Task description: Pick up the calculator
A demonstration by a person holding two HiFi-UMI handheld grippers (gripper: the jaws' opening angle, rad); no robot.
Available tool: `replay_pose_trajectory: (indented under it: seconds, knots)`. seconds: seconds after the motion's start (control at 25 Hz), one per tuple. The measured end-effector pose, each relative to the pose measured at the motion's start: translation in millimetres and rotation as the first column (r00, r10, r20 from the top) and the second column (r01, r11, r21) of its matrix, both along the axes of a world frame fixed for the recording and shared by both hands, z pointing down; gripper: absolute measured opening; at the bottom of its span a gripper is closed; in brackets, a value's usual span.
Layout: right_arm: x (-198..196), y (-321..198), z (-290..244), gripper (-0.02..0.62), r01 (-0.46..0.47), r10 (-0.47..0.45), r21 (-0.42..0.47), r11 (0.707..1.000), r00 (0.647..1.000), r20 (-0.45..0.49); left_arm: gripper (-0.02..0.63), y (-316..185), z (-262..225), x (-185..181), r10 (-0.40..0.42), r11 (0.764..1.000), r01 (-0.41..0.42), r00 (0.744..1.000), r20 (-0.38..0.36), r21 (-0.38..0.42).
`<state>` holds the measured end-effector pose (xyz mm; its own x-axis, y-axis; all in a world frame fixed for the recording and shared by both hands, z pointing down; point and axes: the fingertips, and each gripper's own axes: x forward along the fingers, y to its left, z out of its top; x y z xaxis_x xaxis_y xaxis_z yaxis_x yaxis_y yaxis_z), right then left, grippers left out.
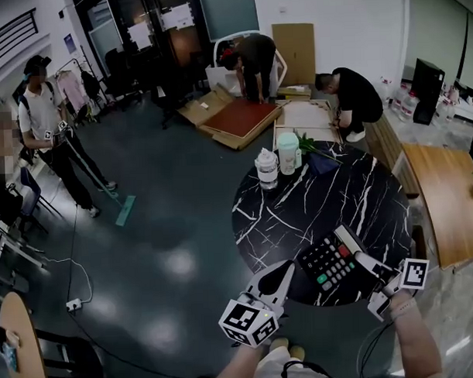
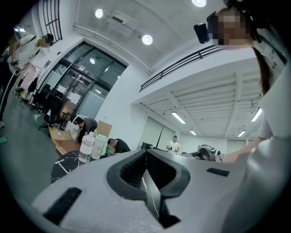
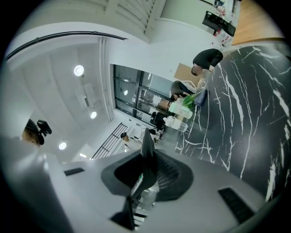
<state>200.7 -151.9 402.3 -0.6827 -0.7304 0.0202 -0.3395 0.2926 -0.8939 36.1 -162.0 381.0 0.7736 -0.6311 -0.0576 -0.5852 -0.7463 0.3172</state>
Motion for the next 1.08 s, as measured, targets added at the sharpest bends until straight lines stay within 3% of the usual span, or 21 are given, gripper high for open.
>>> replay_pose_trajectory:
  seconds: [0.16, 0.4, 1.08]
  knots:
    - [3.6, -0.2, 3.3, 0.063, -0.023, 0.022, -0.017, 1.000, 1.000, -0.019, 0.008, 0.9, -0.3, 0.2, 0.000, 1.000, 0.000, 1.000, -0.011, -0.004]
    - [6.8, 0.6, -2.5, 0.063, -0.066, 0.067, -0.021, 0.998, 0.997, 0.030, 0.008, 0.0, -4.7, -1.5, -0.007, 1.000, 0.007, 1.000, -0.001, 0.009]
    - [0.5, 13.1, -19.2, 0.062, -0.077, 0.077, -0.008, 0.997, 0.996, 0.048, 0.006, 3.9, -9.8, 7.0, 0.004, 0.999, -0.005, 1.000, 0.030, 0.035]
